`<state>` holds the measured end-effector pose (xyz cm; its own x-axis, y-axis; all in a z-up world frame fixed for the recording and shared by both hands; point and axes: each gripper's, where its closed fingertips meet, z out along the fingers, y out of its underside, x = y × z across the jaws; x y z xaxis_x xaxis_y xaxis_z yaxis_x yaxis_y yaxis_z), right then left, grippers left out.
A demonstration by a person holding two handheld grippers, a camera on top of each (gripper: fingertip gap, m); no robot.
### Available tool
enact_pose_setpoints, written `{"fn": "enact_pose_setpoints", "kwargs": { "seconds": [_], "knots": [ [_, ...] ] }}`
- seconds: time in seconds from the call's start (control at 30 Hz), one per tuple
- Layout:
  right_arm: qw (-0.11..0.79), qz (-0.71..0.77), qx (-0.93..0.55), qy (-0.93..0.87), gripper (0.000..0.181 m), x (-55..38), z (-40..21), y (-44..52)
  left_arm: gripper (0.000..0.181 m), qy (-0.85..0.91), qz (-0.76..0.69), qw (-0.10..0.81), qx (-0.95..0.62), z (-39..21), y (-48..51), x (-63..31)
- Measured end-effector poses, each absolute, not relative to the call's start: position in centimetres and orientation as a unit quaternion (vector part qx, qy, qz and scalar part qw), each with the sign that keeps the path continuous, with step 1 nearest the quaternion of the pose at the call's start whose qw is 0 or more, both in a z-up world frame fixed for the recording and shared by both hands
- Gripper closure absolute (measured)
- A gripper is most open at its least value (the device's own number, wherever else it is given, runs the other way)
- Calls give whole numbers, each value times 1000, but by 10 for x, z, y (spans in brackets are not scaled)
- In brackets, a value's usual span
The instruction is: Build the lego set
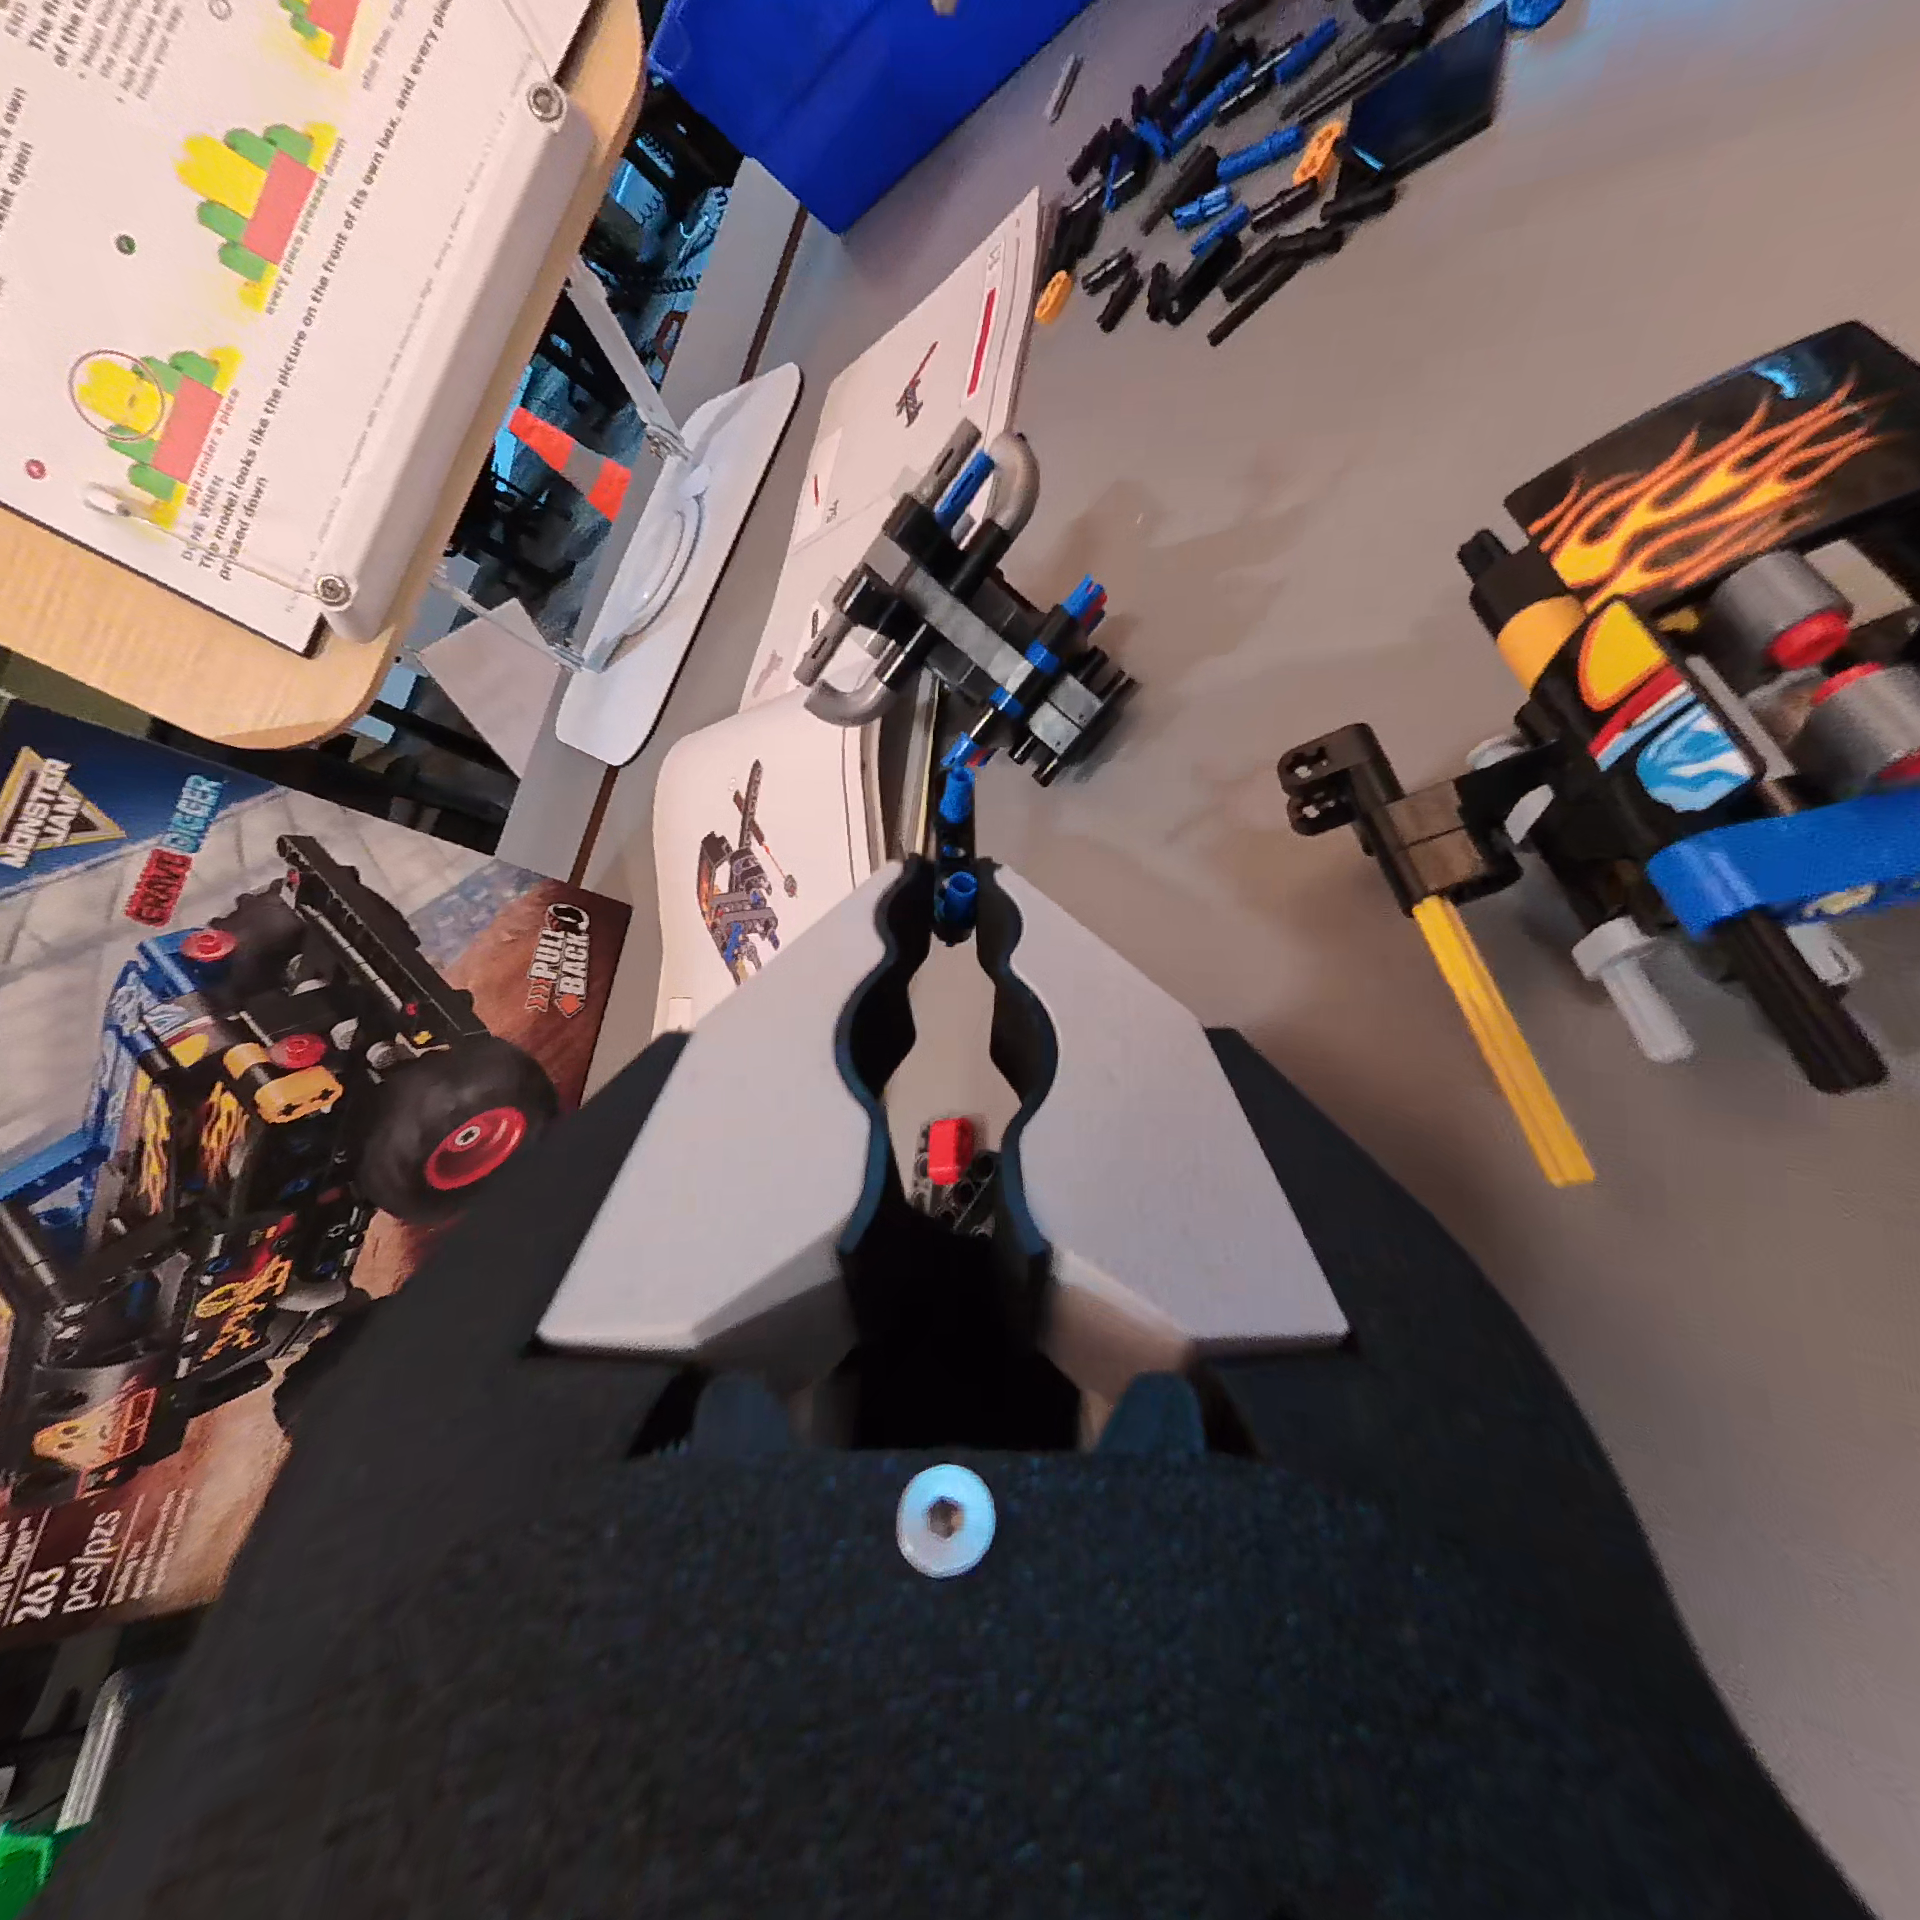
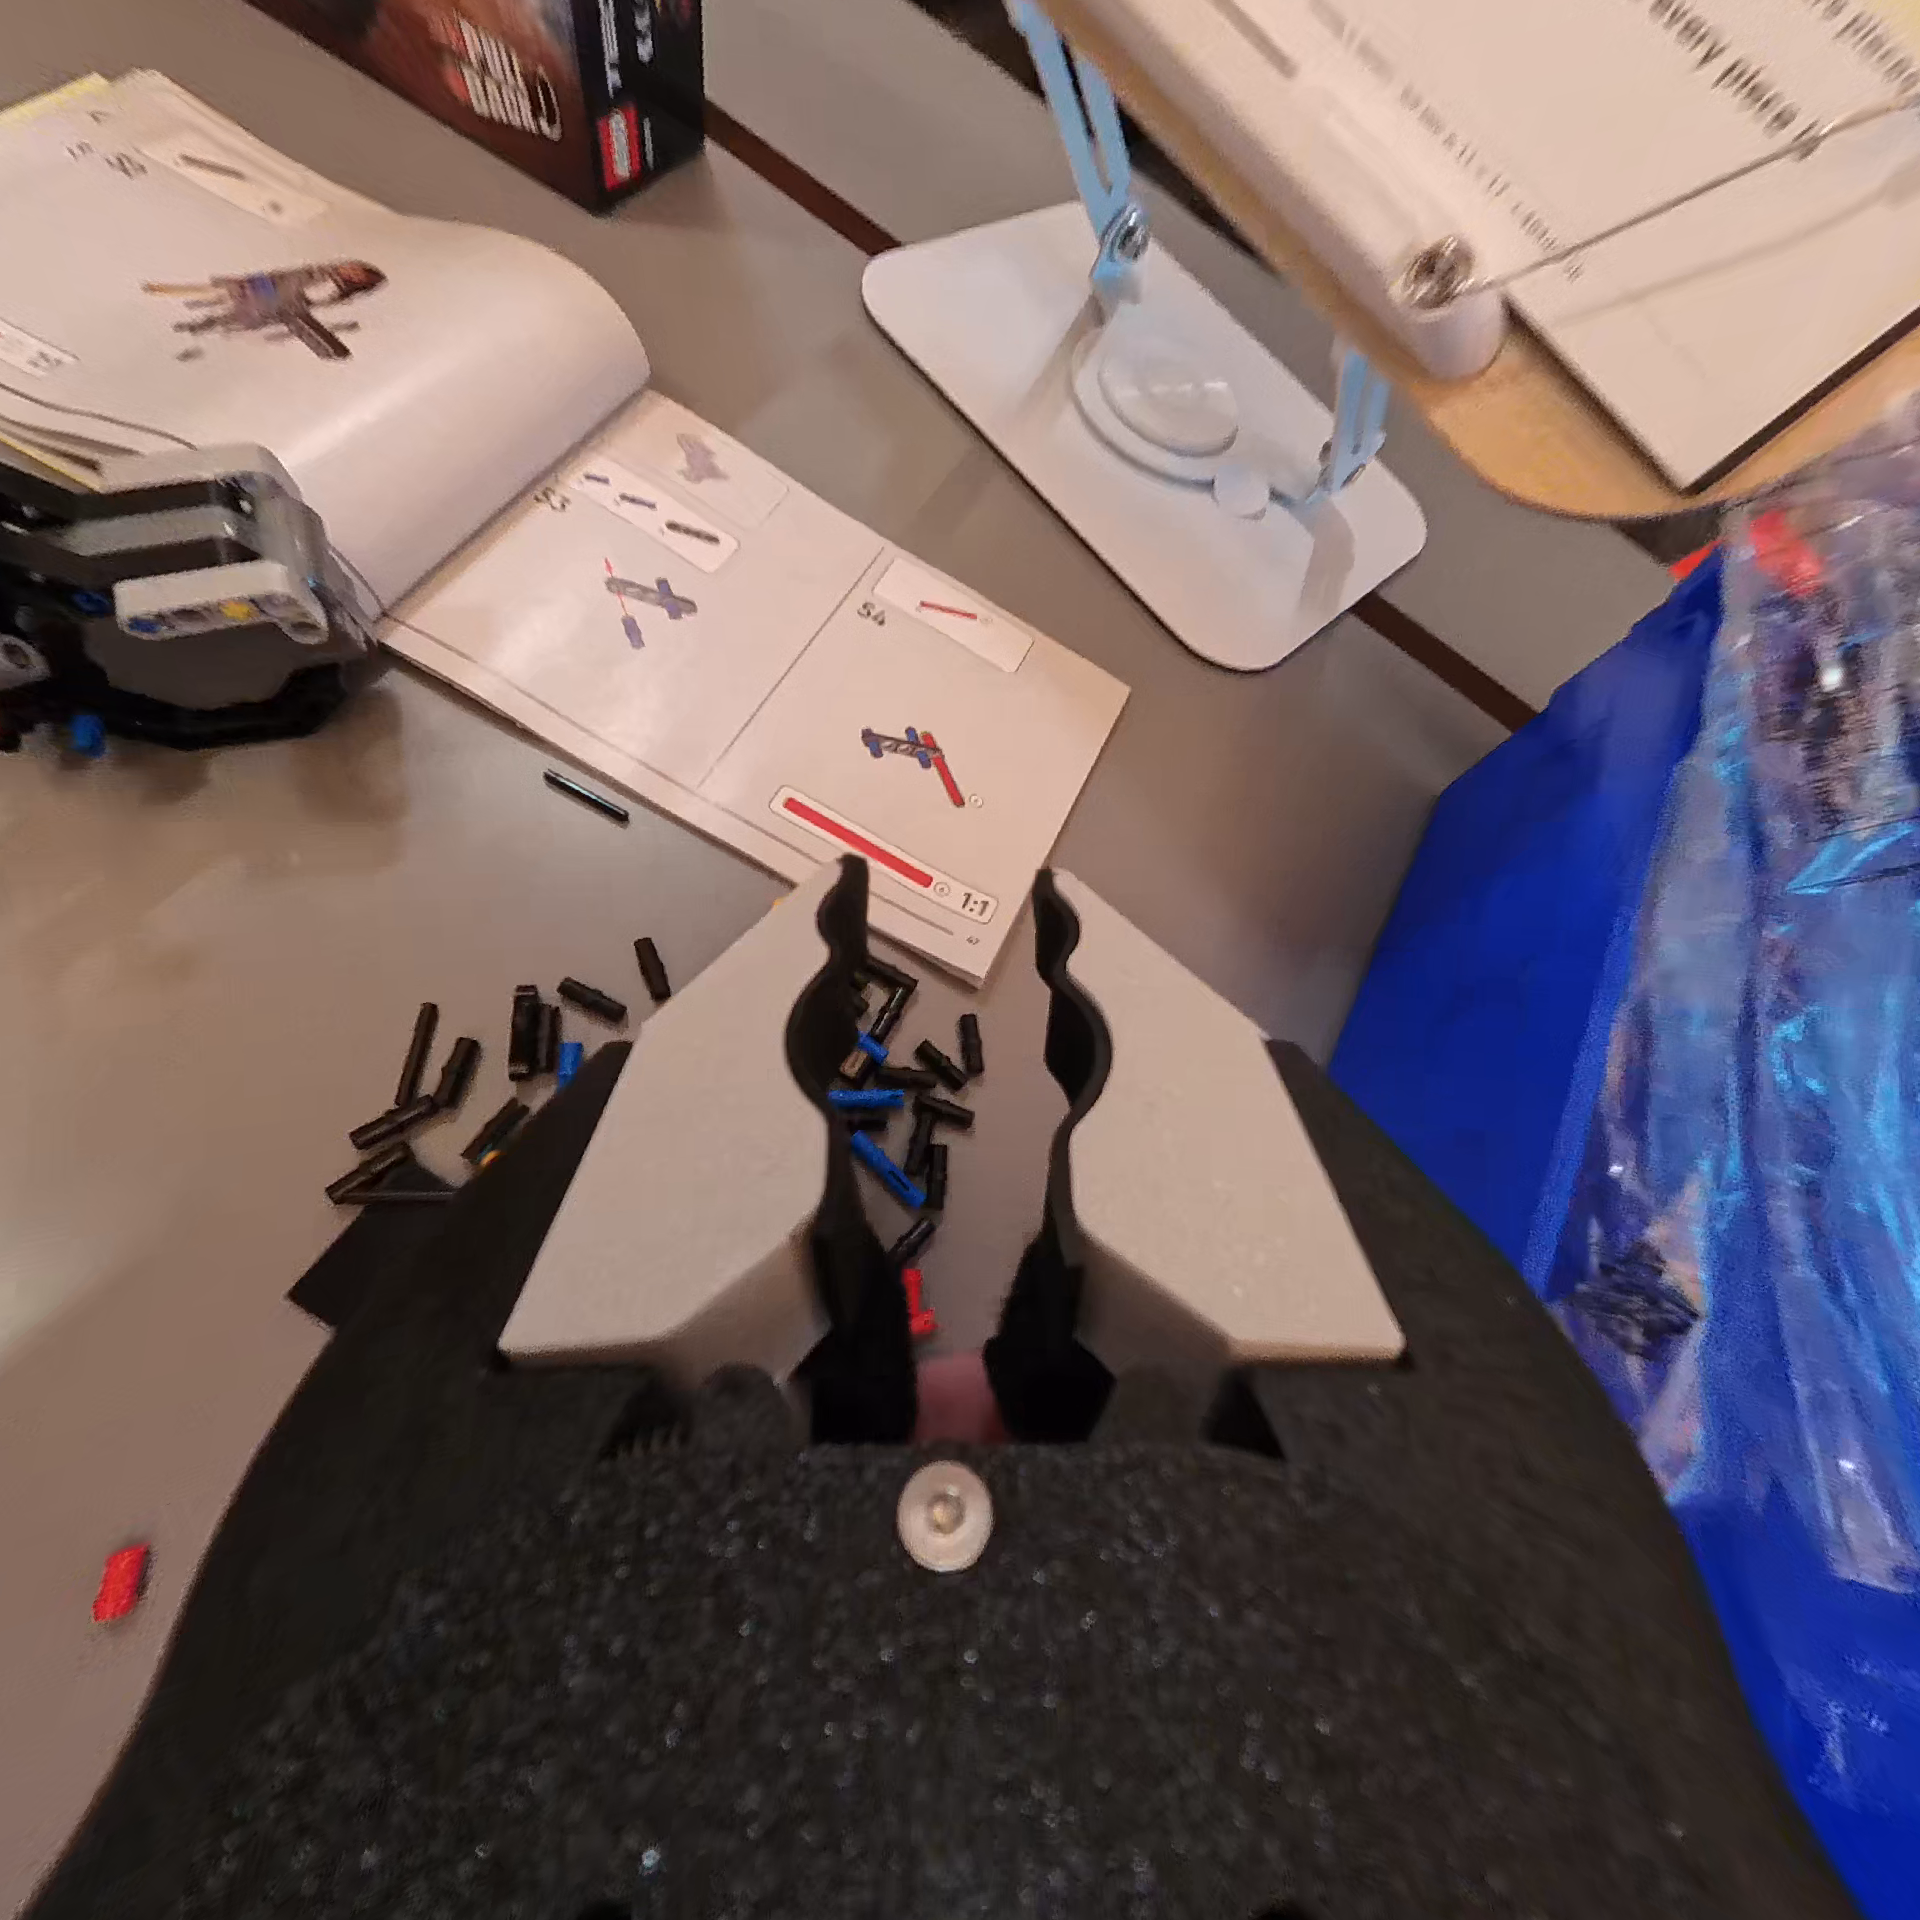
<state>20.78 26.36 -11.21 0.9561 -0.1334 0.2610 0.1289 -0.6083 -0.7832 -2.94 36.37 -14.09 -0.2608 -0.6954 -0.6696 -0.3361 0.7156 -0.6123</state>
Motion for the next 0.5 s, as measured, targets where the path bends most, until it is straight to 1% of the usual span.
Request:
{"fn": "enact_pose_setpoints", "kwargs": {
  "seconds": [0.1, 0.2, 0.27, 0.33, 0.43, 0.5],
  "knots": [
    [481, -137, -866, -8, 150, 201, -87, 259, 175, 768, -181, 520, -328, -133, 362, -30],
    [536, -120, -835, -33, 150, 182, -55, 254, 175, 749, -212, 549, -305, -103, 347, -35],
    [574, -29, -815, -76, 149, 132, -42, 252, 175, 739, -252, 565, -268, -78, 315, -45],
    [573, 89, -800, -153, 148, 56, -41, 239, 175, 732, -247, 596, -218, -59, 282, -59],
    [559, 216, -768, -226, 147, -44, -47, 212, 175, 732, -214, 624, -168, -61, 244, -78],
    [560, 227, -762, -234, 148, -74, -52, 205, 176, 741, -174, 632, -146, -73, 229, -84]
  ]
}}
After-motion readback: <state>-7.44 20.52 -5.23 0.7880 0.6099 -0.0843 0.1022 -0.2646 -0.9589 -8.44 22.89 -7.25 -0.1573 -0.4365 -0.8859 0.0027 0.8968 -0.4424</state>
